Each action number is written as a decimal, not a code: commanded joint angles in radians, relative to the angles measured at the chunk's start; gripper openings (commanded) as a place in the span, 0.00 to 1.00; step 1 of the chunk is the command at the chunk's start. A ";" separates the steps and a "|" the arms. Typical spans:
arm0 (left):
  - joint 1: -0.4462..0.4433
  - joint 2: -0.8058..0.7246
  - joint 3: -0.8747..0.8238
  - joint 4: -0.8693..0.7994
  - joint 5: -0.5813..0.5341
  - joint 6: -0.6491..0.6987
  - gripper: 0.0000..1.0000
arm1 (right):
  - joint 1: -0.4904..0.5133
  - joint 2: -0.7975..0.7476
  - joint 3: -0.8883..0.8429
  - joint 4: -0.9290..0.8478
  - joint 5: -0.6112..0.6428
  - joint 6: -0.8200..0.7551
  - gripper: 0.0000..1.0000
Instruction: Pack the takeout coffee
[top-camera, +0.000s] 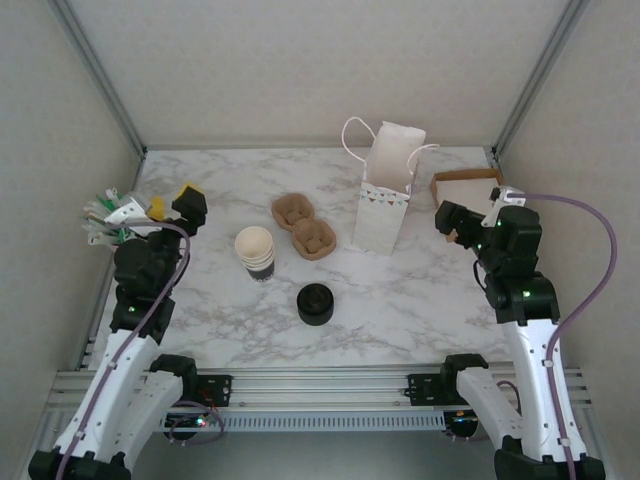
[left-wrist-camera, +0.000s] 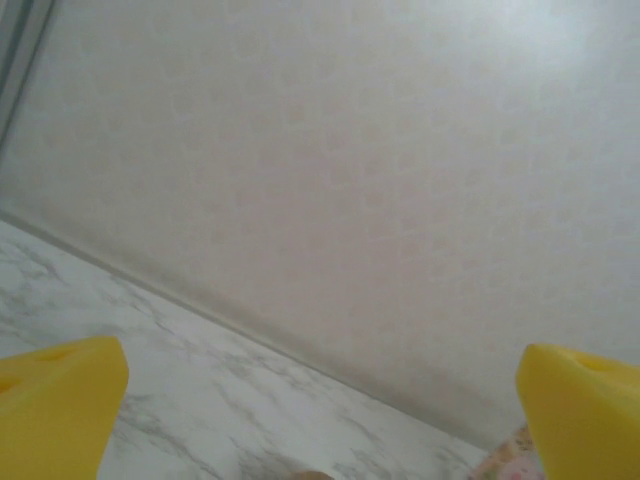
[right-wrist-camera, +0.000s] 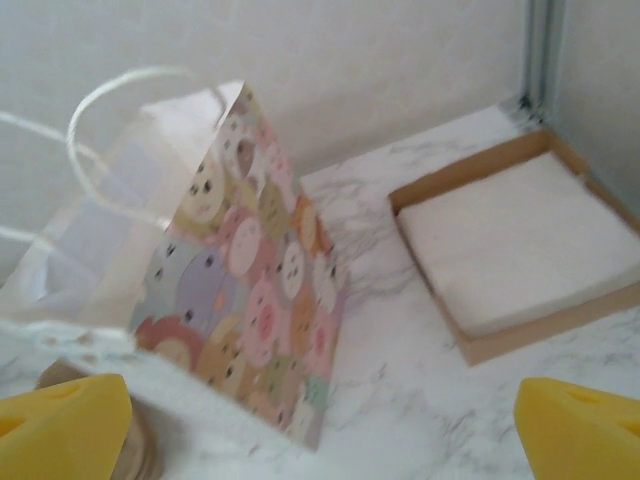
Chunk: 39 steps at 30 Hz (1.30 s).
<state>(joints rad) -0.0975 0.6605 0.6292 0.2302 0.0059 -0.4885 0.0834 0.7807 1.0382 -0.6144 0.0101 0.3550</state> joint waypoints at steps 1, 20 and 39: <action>-0.006 -0.009 0.080 -0.261 0.071 -0.057 0.99 | 0.004 0.009 0.040 -0.159 -0.138 0.058 0.99; -0.007 0.134 0.146 -0.394 0.304 -0.219 1.00 | 0.159 0.232 0.374 -0.236 -0.410 0.087 0.87; -0.071 0.263 0.227 -0.684 0.287 -0.103 0.64 | 0.604 0.634 0.649 -0.326 -0.042 -0.019 0.77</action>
<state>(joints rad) -0.1459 0.8993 0.8310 -0.3832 0.3141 -0.6216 0.6472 1.3766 1.6520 -0.8989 -0.1150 0.3763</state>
